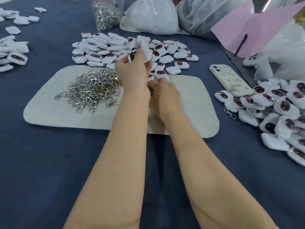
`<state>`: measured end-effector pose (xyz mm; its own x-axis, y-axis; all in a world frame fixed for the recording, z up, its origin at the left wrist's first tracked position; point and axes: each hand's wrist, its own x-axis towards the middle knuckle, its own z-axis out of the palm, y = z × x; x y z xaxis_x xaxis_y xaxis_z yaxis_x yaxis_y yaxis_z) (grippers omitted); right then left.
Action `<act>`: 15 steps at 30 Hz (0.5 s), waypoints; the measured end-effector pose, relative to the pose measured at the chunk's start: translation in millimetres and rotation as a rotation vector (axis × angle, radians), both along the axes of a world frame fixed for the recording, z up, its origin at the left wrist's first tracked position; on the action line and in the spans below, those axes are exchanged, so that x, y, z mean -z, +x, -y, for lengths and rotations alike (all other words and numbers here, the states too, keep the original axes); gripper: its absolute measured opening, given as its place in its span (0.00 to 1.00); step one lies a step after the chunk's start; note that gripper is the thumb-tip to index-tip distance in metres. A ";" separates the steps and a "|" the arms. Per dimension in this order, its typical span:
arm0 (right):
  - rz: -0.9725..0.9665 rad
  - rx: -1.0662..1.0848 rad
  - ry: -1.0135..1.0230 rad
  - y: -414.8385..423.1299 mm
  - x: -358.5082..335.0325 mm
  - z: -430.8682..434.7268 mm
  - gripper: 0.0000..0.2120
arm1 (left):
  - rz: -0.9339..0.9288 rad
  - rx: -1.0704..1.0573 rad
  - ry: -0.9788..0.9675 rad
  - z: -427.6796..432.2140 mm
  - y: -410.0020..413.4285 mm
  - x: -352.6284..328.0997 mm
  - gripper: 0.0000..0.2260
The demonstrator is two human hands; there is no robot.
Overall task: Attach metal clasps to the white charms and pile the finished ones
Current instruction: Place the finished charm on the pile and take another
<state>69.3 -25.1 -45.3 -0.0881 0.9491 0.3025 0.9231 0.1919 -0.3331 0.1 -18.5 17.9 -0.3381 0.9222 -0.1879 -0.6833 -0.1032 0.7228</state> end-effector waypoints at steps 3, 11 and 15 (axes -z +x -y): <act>-0.294 0.103 -0.045 30.2 -2.1 0.9 0.09 | -0.148 0.028 -0.089 1.3 5.2 8.4 0.08; -0.738 0.093 0.034 34.9 -8.5 4.1 0.05 | -0.058 0.120 -0.171 7.9 4.4 31.4 0.10; -0.808 0.106 0.059 34.7 -8.2 3.6 0.04 | -0.021 0.112 -0.148 9.3 5.2 42.4 0.17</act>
<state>104.0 -28.7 -37.1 0.2680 0.9207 0.2837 0.4163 0.1549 -0.8959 5.2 -27.8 -24.5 -0.2404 0.9169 -0.3186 -0.6690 0.0813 0.7388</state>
